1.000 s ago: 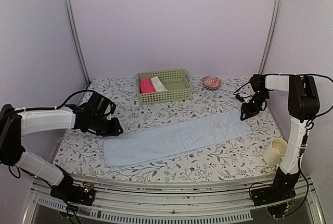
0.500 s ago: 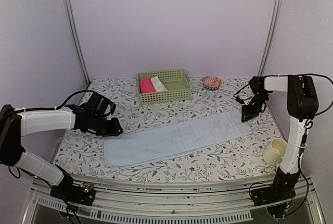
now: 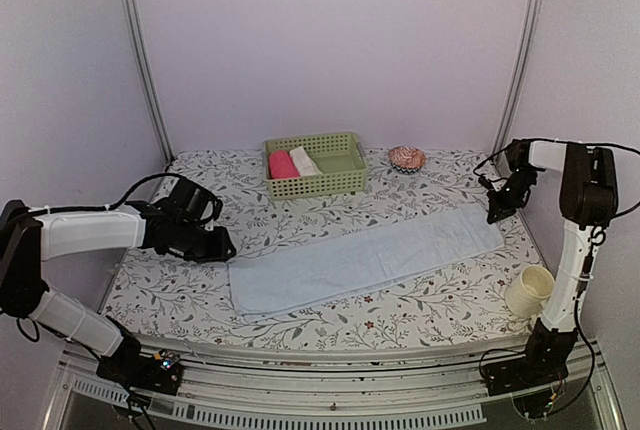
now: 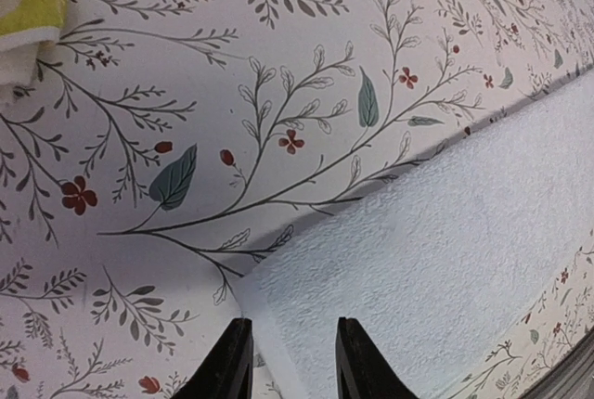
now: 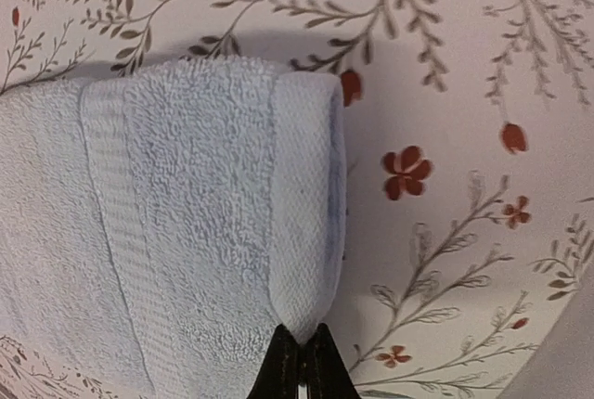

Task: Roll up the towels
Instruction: Pick up the towel from the center of the board, then fold the towel at the center of the board.

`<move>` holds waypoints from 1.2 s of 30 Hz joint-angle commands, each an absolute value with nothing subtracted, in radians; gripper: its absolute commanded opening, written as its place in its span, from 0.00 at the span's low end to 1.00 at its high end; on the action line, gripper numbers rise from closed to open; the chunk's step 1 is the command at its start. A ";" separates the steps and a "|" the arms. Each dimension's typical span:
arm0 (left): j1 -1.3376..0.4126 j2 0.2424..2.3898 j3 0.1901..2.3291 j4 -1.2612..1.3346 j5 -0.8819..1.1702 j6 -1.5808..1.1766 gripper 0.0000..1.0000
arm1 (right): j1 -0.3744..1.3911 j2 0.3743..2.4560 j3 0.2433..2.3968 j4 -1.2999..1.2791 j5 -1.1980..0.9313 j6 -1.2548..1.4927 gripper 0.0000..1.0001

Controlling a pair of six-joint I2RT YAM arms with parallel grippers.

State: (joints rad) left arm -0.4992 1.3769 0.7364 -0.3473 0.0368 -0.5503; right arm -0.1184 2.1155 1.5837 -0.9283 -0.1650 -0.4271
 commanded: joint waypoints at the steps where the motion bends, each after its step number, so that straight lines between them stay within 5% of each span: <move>1: -0.497 1.398 0.716 -0.330 0.030 -0.543 0.32 | -0.159 2.101 1.688 -0.987 -0.130 -0.437 0.02; 7: -0.497 1.419 0.715 -0.324 0.044 -0.540 0.32 | -0.158 2.067 1.735 -1.038 -0.190 -0.431 0.03; 20: -0.497 1.425 0.706 -0.342 0.043 -0.546 0.32 | 0.038 1.926 1.512 -1.124 -0.719 -0.484 0.03; 36: -0.549 1.483 0.700 -0.342 0.078 -0.610 0.31 | 0.280 2.094 1.615 -1.149 -1.037 -0.510 0.03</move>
State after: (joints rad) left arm -0.5171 1.4639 0.6907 -0.3344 0.0734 -0.5854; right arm 0.2188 2.0472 1.5536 -1.1233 -0.8867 -0.4866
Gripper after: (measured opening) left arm 0.309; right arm 0.032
